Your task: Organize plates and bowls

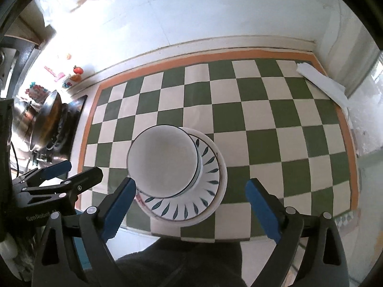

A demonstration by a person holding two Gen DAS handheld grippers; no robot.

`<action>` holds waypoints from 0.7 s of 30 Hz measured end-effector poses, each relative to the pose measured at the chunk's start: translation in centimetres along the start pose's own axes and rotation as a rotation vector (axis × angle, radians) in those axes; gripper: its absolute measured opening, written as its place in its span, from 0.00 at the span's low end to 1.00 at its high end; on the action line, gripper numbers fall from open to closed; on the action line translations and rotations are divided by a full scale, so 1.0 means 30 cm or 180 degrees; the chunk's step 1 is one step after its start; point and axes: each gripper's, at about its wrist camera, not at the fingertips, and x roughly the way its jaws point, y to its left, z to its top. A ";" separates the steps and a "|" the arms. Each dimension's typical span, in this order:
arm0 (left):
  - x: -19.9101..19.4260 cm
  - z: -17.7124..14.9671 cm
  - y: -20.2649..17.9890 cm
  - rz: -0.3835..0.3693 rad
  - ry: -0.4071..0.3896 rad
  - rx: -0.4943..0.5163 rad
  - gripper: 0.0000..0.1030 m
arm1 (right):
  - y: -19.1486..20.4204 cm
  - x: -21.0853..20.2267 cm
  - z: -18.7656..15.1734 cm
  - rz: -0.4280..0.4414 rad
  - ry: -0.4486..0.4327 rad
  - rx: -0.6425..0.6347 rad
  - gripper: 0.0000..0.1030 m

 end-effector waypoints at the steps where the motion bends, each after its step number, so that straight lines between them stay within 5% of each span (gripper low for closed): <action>1: -0.022 -0.012 -0.009 0.0031 -0.0022 0.0008 0.94 | 0.003 -0.007 -0.004 0.0010 0.0003 -0.0008 0.93; 21: -0.413 -0.367 -0.138 0.0194 -0.0454 -0.0204 0.94 | -0.005 -0.528 -0.320 0.0124 -0.0414 -0.0285 0.93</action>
